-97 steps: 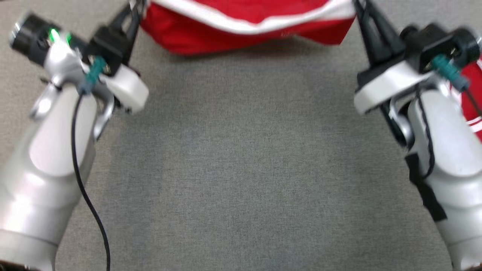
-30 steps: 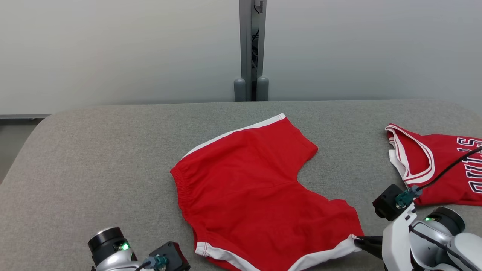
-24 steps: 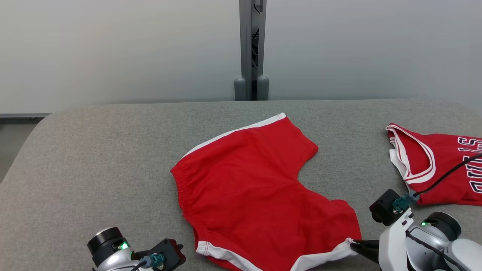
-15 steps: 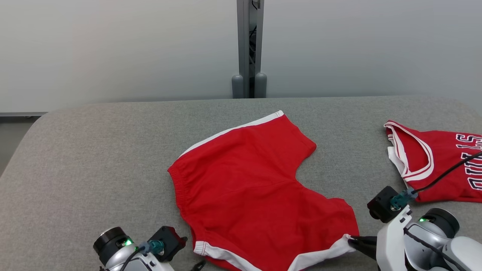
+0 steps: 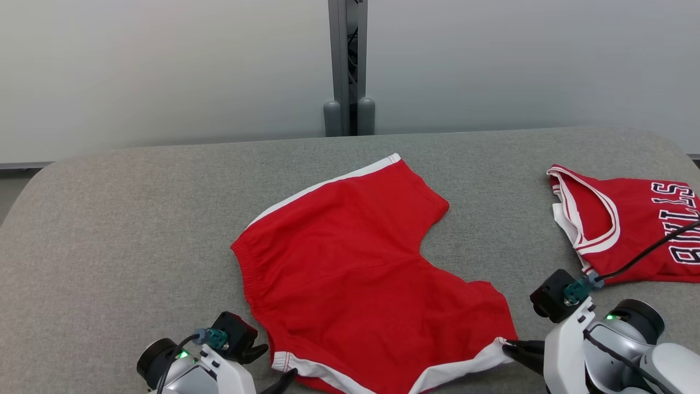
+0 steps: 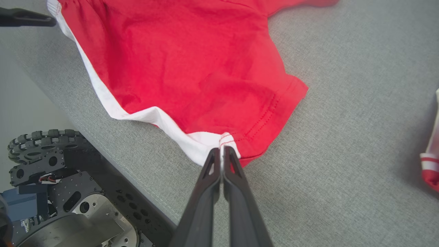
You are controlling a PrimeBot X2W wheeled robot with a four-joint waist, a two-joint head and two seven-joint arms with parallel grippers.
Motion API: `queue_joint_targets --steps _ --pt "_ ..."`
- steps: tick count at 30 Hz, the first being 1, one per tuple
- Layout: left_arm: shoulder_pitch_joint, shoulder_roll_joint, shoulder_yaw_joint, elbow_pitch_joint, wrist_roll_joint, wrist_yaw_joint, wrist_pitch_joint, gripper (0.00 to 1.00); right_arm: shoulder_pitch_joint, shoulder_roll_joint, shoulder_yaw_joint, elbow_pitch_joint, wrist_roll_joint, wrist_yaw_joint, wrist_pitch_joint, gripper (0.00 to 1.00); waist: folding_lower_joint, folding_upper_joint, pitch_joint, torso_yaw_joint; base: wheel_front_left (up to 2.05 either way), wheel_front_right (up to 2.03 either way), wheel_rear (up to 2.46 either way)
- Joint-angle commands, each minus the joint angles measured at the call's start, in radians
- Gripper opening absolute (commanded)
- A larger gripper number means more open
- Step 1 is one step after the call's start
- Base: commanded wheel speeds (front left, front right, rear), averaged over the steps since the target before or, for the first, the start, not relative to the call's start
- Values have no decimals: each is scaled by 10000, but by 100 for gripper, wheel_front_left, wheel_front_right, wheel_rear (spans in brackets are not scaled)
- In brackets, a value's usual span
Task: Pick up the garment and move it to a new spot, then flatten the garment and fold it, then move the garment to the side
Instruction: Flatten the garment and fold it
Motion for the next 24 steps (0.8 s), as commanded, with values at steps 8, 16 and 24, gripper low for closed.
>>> queue_joint_targets --steps 8,16,24 --pt "-220 -73 -80 264 -214 -444 107 0 44 6 -110 72 -44 1 -89 0 0 -1 85 47 0 0 0" --pt "-187 134 2 65 -398 -658 -116 0 96 -5 -249 158 -74 1 -230 0 0 -1 -10 169 0 0 0" --pt "-43 910 -354 -582 -287 -939 40 0 282 -104 -265 183 97 1 -47 0 0 -1 -234 276 0 0 0"
